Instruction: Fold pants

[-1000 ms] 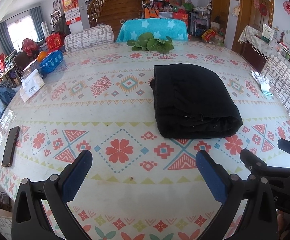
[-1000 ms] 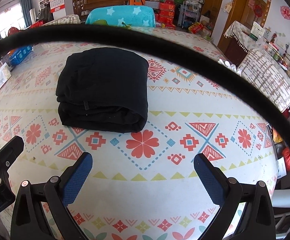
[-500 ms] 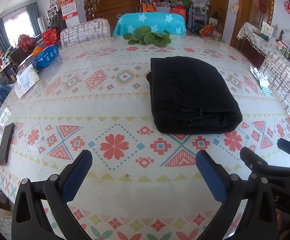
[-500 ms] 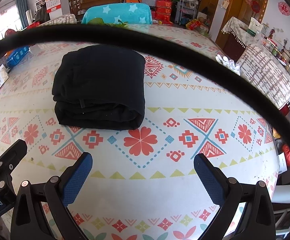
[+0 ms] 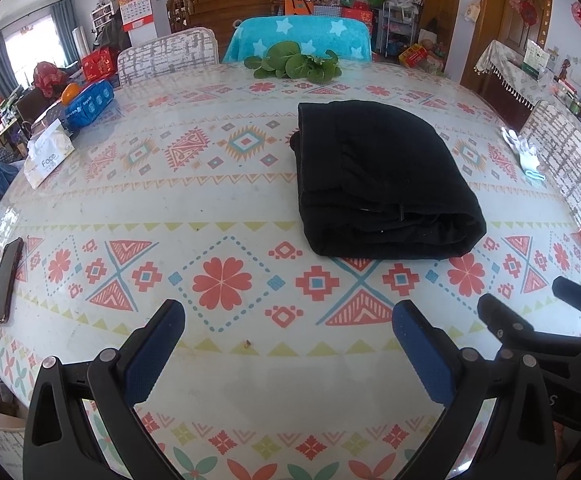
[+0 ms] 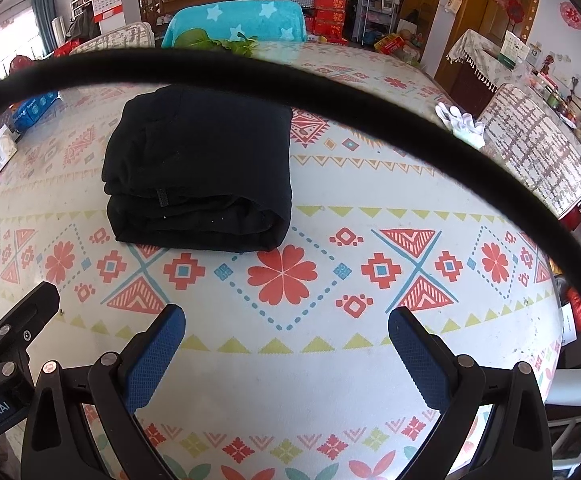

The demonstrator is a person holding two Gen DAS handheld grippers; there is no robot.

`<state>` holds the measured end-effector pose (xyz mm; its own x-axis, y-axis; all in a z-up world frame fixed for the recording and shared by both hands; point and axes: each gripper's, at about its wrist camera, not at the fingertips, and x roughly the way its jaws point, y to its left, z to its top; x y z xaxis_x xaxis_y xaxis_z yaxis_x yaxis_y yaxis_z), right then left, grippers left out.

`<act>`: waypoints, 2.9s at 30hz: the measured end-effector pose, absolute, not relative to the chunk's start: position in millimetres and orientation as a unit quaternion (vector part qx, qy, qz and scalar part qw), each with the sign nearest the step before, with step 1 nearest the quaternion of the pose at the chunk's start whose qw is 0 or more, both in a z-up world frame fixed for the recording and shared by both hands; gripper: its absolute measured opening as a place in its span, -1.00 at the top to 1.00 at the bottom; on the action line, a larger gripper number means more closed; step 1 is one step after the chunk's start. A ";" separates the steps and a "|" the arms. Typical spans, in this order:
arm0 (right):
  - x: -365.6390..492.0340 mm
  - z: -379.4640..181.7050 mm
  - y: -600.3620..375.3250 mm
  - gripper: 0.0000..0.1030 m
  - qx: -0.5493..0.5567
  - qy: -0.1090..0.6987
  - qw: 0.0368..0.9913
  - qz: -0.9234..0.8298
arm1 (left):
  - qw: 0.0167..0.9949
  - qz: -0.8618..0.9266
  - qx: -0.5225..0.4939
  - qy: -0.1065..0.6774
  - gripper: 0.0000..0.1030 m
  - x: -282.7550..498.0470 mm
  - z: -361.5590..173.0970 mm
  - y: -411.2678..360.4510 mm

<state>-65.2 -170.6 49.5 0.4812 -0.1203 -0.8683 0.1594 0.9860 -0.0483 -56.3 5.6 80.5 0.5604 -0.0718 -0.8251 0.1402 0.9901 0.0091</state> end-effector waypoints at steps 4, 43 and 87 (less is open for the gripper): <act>-64.6 47.4 -170.8 -1.00 0.018 0.504 0.860 -0.075 | 0.882 -0.085 0.016 0.463 -1.00 -55.0 83.6 4.4; -56.7 36.3 -168.4 -1.00 0.009 0.516 0.854 -0.062 | 0.864 -0.082 0.005 0.496 -1.00 -42.6 66.4 4.0; -49.5 28.7 -171.7 -1.00 -0.014 0.520 0.852 -0.065 | 0.863 -0.058 0.022 0.502 -0.97 -36.4 55.9 16.9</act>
